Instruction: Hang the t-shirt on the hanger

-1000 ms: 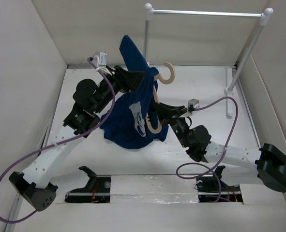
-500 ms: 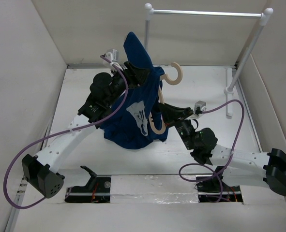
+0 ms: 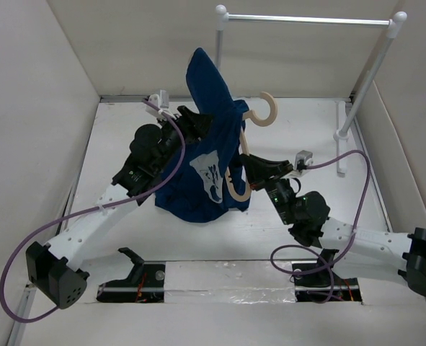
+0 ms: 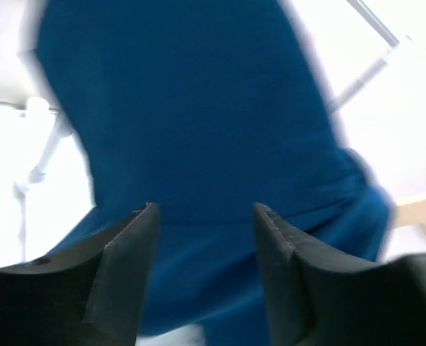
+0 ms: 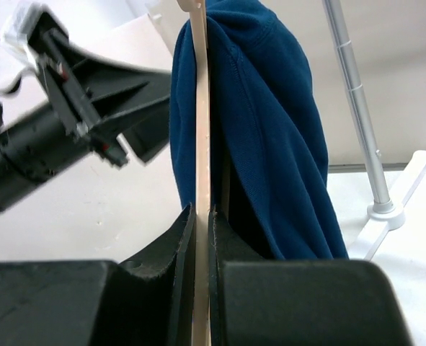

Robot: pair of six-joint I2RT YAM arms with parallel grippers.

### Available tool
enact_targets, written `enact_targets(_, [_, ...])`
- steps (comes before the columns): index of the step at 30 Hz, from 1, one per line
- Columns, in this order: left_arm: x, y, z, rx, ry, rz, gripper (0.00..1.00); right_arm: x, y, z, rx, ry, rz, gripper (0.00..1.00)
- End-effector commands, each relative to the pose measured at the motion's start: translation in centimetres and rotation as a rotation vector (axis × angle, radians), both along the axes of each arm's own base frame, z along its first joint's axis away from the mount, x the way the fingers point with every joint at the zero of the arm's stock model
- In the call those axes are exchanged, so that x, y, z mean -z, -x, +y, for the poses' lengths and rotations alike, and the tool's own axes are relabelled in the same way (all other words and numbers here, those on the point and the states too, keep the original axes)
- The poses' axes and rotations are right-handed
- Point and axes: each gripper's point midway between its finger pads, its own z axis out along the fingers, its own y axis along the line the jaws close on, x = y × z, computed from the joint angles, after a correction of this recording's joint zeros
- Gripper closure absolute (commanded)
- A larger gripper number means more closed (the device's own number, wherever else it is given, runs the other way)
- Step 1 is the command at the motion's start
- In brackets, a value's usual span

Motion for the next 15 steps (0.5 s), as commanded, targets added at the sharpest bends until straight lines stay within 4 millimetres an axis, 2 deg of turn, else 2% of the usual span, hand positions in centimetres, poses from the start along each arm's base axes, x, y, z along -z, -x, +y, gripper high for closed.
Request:
enact_targets(1, [-2.1, 0.6, 3.3, -0.129, 0.038, -0.068, 0.48, -3.7, 1.2, -2.6, -0.008, -0.138, -0.054, 1.0])
enact_targets(3, [-1.4, 0.5, 3.3, -0.134, 0.015, -0.053, 0.45, -3.4, 1.1, -2.9, -0.015, -0.122, -0.044, 1.0])
enact_targets(9, [1.3, 0.2, 0.8, -0.026, -0.037, -0.04, 0.43, -4.3, 1.8, -3.5, -0.062, -0.132, -0.054, 1.0])
enact_targets(11, [1.8, 0.5, -0.1, 0.03, -0.055, -0.059, 0.39, -4.5, 1.8, -3.7, -0.064, -0.132, -0.055, 1.0])
enact_targets(15, [2.8, 1.2, -1.0, 0.1, -0.098, -0.11, 0.38, -5.0, 1.7, -3.9, -0.091, -0.141, -0.071, 1.0])
